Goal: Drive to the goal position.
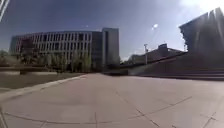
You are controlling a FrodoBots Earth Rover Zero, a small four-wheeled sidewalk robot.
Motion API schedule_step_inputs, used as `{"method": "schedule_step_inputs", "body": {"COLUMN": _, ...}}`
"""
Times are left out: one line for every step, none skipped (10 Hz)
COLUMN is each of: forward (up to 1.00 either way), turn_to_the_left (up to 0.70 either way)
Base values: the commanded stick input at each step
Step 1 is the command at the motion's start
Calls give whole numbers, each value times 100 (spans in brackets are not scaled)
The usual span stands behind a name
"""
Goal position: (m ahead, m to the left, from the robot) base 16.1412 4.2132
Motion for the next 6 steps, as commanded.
{"method": "schedule_step_inputs", "body": {"forward": 100, "turn_to_the_left": -9}}
{"method": "schedule_step_inputs", "body": {"forward": 100, "turn_to_the_left": -9}}
{"method": "schedule_step_inputs", "body": {"forward": 100, "turn_to_the_left": -9}}
{"method": "schedule_step_inputs", "body": {"forward": 100, "turn_to_the_left": -9}}
{"method": "schedule_step_inputs", "body": {"forward": 100, "turn_to_the_left": -9}}
{"method": "schedule_step_inputs", "body": {"forward": 100, "turn_to_the_left": -9}}
